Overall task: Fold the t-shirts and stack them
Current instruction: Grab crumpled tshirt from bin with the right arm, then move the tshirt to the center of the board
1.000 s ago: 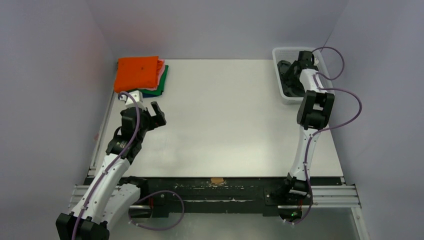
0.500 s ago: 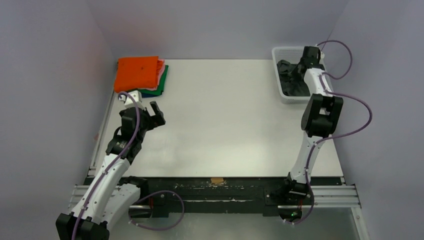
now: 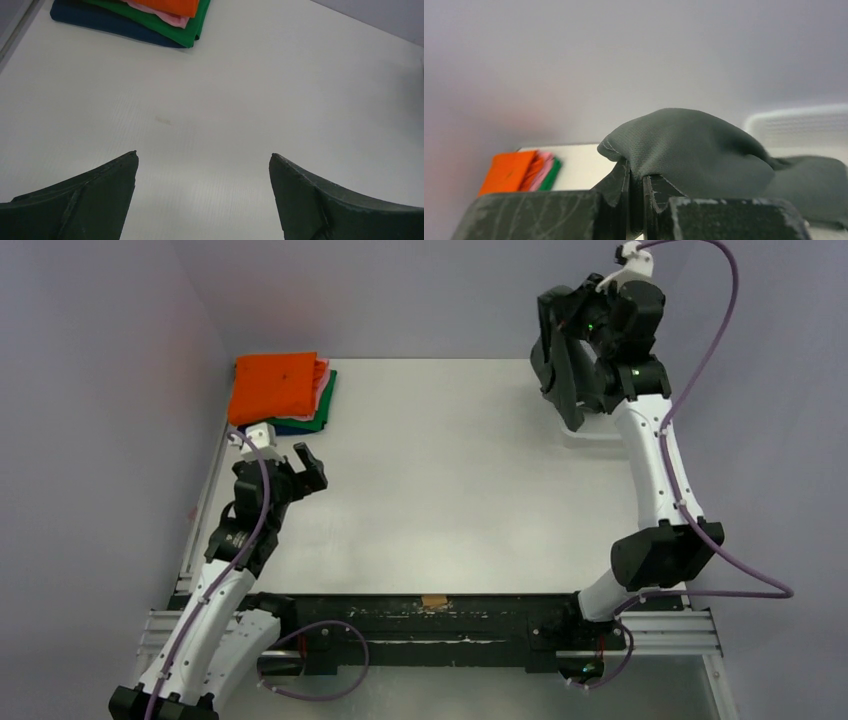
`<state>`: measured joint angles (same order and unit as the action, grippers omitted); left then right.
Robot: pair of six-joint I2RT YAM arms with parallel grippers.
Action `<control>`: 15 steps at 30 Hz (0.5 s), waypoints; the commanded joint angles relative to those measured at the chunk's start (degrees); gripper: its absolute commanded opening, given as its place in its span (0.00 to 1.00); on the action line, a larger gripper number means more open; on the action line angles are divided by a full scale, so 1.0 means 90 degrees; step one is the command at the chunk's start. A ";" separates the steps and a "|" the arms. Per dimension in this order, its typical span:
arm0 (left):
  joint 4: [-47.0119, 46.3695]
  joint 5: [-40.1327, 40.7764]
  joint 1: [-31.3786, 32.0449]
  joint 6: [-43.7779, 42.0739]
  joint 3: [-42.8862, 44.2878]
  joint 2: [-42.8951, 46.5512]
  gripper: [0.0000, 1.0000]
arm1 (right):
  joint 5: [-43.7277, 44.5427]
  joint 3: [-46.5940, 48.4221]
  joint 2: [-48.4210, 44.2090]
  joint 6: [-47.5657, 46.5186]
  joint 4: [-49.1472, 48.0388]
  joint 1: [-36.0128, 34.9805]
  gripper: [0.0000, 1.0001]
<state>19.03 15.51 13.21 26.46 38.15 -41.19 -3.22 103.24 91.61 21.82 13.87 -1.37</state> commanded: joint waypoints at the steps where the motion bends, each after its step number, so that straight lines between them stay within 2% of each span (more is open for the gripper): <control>1: 0.0044 0.0035 0.0007 0.0144 0.0116 0.0234 1.00 | -0.1563 0.0527 -0.0264 -0.0290 -0.0355 -0.0787 0.00; 6: 0.0261 0.0075 0.0006 0.0281 0.0116 0.0493 1.00 | -0.2574 0.1276 -0.0084 -0.0301 -0.0334 -0.1722 0.00; 11: 0.0632 0.0279 0.0006 0.0531 0.0169 0.0731 1.00 | -0.3276 0.1870 0.0258 -0.0212 -0.0446 -0.2193 0.00; 15: 0.0908 0.0325 0.0004 0.0698 0.0229 0.0866 1.00 | -0.3324 0.1133 0.0138 -0.0013 -0.0959 -0.2209 0.00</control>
<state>24.60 16.82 13.21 30.06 38.15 -34.65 -29.52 116.99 93.80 20.47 11.55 -21.80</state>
